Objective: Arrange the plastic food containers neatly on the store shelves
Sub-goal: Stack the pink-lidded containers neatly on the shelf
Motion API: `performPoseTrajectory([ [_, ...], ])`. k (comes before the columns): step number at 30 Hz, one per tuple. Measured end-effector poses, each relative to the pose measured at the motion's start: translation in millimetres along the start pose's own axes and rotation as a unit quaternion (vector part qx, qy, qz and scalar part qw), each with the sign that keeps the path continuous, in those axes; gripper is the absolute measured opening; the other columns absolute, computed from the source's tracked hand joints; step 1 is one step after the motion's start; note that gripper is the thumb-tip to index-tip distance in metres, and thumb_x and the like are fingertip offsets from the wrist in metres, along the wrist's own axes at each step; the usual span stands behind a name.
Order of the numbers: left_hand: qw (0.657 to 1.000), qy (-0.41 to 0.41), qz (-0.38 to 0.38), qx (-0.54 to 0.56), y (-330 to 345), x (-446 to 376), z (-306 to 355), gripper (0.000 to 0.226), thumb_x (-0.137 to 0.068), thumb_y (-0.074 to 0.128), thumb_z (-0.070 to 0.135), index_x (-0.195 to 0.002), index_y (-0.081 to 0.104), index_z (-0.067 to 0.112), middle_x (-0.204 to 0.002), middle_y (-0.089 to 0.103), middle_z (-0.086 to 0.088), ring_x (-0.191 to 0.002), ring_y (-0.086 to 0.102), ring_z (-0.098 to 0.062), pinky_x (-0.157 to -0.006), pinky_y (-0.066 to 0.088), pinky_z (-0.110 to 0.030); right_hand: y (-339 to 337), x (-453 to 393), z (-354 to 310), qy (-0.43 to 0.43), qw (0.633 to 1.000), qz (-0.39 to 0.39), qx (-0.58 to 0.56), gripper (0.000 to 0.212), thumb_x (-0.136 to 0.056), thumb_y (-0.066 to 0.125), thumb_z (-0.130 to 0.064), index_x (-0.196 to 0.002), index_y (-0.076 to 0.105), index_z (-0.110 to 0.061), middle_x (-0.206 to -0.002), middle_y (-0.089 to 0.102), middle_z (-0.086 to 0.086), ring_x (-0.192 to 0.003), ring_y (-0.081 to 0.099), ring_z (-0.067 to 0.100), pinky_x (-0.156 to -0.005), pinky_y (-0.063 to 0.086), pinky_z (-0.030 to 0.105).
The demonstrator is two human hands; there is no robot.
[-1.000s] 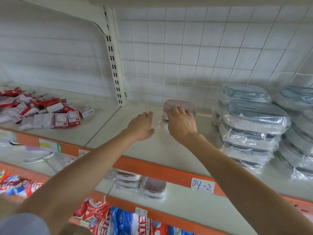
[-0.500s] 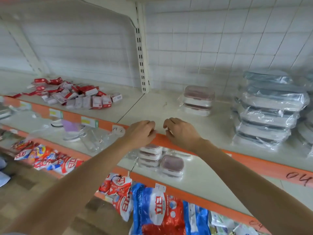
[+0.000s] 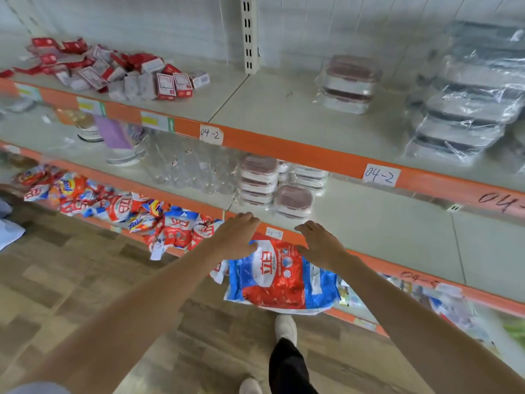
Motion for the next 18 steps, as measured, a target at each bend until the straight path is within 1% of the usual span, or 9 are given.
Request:
performPoseTrajectory([
  [5,1.0,0.013,-0.005,0.017,15.3,-16.6,9.6,0.049,-0.092,0.054,0.033,-0.132,0.042,0.006,-0.131,0.046,-0.01,-0.121,0.043,-0.024,-0.101,0.039,-0.038,12.5,-6.1,18.8,0.037,0.999,0.004,-0.023,0.054,-0.095,0.052,-0.03,-0.142,0.034,-0.012,-0.142,0.039,0.007,-0.13,0.037,0.024,-0.106,0.035,0.037],
  [8,0.999,0.019,-0.022,0.028,24.0,-27.7,11.6,0.048,-0.094,0.052,0.032,-0.132,0.041,0.006,-0.131,0.045,-0.009,-0.122,0.042,-0.023,-0.102,0.038,-0.036,20.4,-14.9,30.5,0.054,0.998,-0.004,-0.033,0.058,-0.094,0.053,-0.031,-0.143,0.03,-0.009,-0.144,0.037,0.008,-0.131,0.035,0.025,-0.106,0.034,0.037],
  [13,0.998,0.016,-0.027,0.054,36.1,-49.0,5.1,0.045,-0.094,0.051,0.03,-0.13,0.042,0.004,-0.127,0.048,-0.009,-0.117,0.045,-0.021,-0.095,0.039,-0.029,26.9,-41.9,55.2,0.07,0.996,-0.009,-0.046,0.066,-0.093,0.055,-0.031,-0.146,0.023,-0.008,-0.149,0.029,0.008,-0.135,0.029,0.025,-0.108,0.032,0.037],
  [18,0.998,0.0,0.002,0.063,61.3,-93.3,-12.6,0.049,-0.095,0.05,0.03,-0.136,0.038,0.005,-0.129,0.048,-0.009,-0.117,0.046,-0.021,-0.096,0.039,-0.029,42.2,-96.4,80.7,0.071,0.997,0.015,-0.03,0.076,-0.091,0.058,-0.035,-0.148,0.016,-0.008,-0.154,0.021,0.006,-0.139,0.023,0.025,-0.111,0.029,0.038],
])
Point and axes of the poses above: each hand's wrist, its own x-axis away from the middle knuckle, its own y-axis out of the palm, z = x × y, the point moved 4 cm from there along -x, towards the middle knuckle
